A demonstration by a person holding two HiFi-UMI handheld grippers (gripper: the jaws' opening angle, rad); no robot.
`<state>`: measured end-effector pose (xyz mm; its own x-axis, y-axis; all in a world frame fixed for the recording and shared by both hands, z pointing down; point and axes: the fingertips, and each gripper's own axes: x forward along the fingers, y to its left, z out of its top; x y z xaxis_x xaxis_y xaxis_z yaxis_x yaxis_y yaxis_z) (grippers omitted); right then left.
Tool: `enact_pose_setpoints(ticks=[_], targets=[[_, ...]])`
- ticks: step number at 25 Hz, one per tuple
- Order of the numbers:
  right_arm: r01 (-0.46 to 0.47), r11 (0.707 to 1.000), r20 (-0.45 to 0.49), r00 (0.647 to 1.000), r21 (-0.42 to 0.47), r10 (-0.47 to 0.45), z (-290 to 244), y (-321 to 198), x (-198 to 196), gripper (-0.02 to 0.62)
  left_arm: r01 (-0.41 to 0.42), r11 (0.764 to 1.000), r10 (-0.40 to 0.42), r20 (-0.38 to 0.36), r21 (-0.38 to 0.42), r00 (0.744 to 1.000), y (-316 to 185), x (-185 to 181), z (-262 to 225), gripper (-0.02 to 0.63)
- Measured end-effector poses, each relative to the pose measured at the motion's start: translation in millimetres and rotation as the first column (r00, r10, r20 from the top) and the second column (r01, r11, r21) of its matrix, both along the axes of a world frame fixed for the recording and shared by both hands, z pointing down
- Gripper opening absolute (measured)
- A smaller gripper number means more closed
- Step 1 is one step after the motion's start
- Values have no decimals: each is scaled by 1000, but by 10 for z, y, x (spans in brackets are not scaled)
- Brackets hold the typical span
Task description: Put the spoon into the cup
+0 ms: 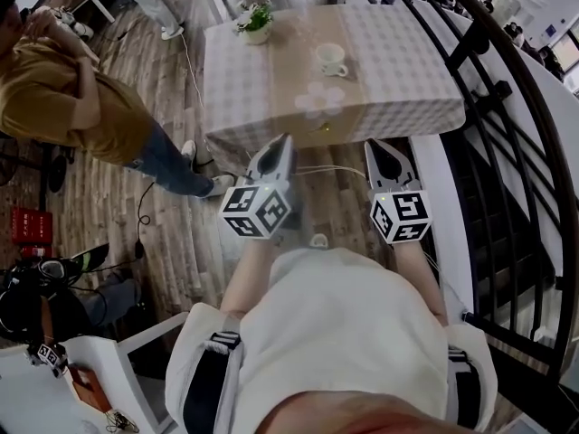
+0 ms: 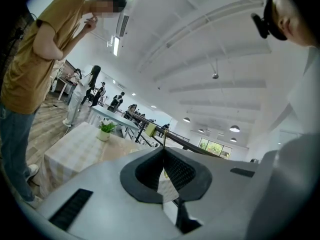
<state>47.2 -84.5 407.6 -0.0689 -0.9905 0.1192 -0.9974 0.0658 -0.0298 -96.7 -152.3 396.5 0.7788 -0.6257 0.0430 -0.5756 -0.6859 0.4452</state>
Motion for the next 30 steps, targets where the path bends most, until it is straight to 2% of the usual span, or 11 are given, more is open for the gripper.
enact_pose_setpoints(ticks=[4,16,22,30], targets=[[4,1000,-9,1000,-18,-4,43,-297,5,2,1,1000,-1,-11,-12,1000,-296,15,24,5],[37,996,-26,999,-79,-39,55,-653,151,2,13,998,-14,-25,-69,1000,-665,174,100,5],[77,995,-35,996,-58,-79,84,-735,192,2,41,997,-42,-14,-63,999,-654,178,182,5],[137,989,-26,990,-47,-138,54,-1210,494,2,96,993,-96,7,-67,995,-1042,422,167,5]])
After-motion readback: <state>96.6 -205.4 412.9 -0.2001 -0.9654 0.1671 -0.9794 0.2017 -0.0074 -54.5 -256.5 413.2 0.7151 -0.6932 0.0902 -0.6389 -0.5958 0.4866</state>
